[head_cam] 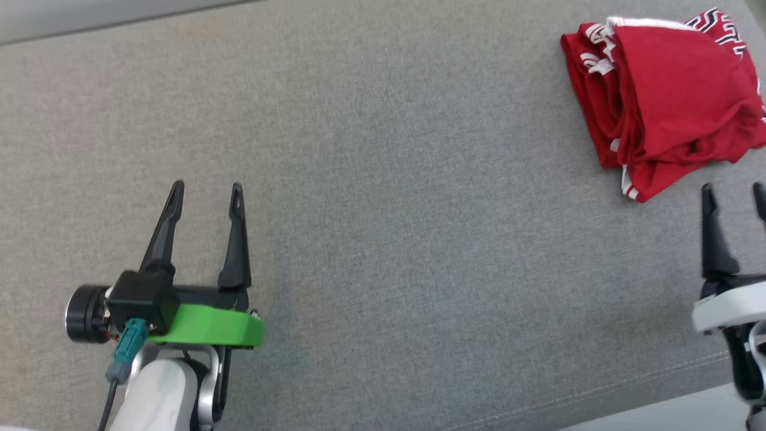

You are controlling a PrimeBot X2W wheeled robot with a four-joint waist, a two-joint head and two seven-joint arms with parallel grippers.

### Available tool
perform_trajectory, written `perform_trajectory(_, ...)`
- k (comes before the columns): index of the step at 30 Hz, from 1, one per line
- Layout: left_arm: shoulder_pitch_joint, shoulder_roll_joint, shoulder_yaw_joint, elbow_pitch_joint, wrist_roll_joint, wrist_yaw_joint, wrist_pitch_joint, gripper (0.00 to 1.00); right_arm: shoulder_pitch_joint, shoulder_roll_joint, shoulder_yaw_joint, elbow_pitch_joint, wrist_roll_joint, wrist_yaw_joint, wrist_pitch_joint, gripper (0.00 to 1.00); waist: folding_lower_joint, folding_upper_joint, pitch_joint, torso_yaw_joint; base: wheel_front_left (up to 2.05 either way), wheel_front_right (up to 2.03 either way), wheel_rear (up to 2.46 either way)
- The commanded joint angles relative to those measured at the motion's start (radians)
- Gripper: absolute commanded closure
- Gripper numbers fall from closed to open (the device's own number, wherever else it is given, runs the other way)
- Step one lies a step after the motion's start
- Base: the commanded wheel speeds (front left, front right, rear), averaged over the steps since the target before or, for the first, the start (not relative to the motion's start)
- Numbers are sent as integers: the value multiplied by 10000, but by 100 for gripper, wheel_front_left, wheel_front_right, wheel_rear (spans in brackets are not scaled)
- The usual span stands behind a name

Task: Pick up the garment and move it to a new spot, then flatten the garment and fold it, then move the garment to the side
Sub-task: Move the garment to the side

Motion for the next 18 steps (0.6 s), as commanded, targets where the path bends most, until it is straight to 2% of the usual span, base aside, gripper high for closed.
perform_trajectory(1, 284, 48, 88, 12, -84, 104, -4, 0, 332, 214, 23, -418, -167, -15, 139, 0, 0, 0, -851, -13, 0, 0, 0)
perform_trajectory(6, 912, -5, 240, 138, -295, 336, -43, 0, 1142, 1125, 239, -1917, -629, -15, 834, 0, 0, 0, -1496, 461, 0, 0, 0)
perform_trajectory(9, 1257, -21, 315, 253, -430, 398, -81, 0, 1497, 1440, 355, -2420, -796, -13, 1110, 0, 0, 0, -1841, 823, 0, 0, 0)
perform_trajectory(18, 2090, 235, 477, 370, -641, 475, -87, 0, 2166, 1807, 647, -3182, -1194, -12, 1762, 0, 0, 0, -2545, 1627, 0, 0, 0)
